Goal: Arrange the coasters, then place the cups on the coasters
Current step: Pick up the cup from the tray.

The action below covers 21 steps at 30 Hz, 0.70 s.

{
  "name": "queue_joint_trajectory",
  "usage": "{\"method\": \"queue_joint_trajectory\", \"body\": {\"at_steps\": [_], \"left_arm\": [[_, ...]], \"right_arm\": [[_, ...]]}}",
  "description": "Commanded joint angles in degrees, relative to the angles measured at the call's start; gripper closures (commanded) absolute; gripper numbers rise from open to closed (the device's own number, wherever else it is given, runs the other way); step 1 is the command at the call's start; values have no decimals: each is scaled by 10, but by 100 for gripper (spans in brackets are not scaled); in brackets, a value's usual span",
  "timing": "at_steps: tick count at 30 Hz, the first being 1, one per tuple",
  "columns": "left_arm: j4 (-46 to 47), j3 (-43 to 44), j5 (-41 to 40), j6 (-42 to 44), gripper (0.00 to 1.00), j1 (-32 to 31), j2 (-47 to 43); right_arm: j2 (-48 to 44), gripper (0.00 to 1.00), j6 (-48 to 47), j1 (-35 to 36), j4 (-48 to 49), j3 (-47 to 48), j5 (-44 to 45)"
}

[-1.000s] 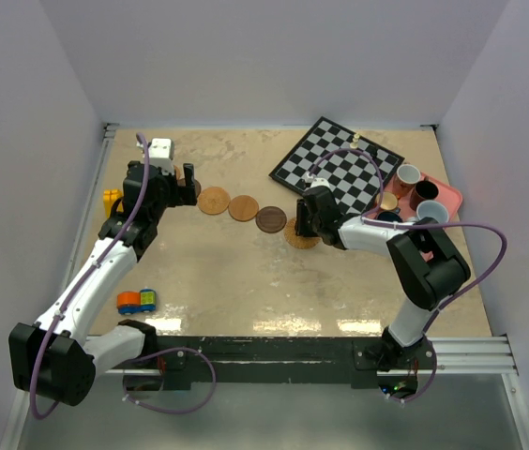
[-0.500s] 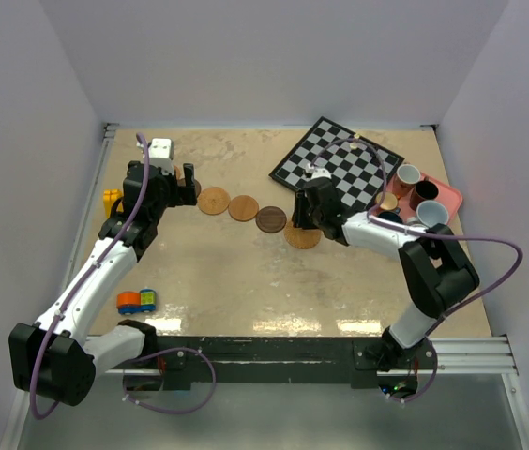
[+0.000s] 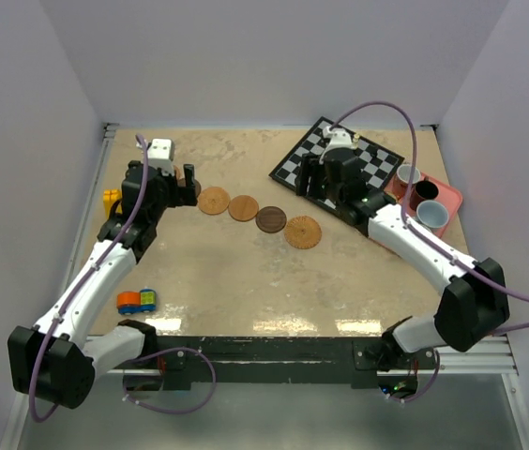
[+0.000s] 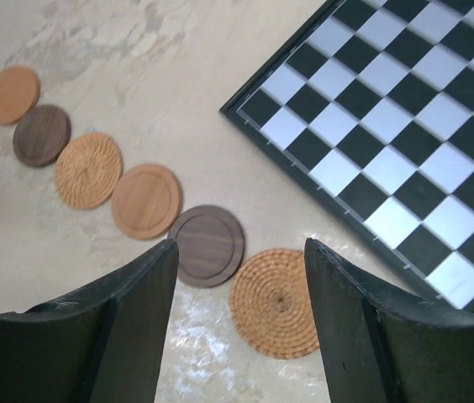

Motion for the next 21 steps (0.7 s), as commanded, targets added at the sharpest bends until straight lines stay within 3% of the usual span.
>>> {"method": "queue_joint_trajectory", "body": {"at_steps": [1, 7, 13, 18, 21], "left_arm": [[31, -5, -6, 12, 0, 4, -31], [34, -4, 23, 0, 0, 3, -42], [33, -2, 45, -11, 0, 2, -40], [27, 2, 48, -18, 0, -2, -40], [27, 2, 46, -18, 0, -12, -41]], "right_arm": [[-29, 34, -50, -60, -62, 60, 28], [-46, 26, -91, -166, -93, 88, 58], [-52, 23, -75, -301, -82, 55, -1], [-36, 24, -72, -352, -66, 52, 8], [-40, 24, -71, -358, -72, 46, 62]]}}
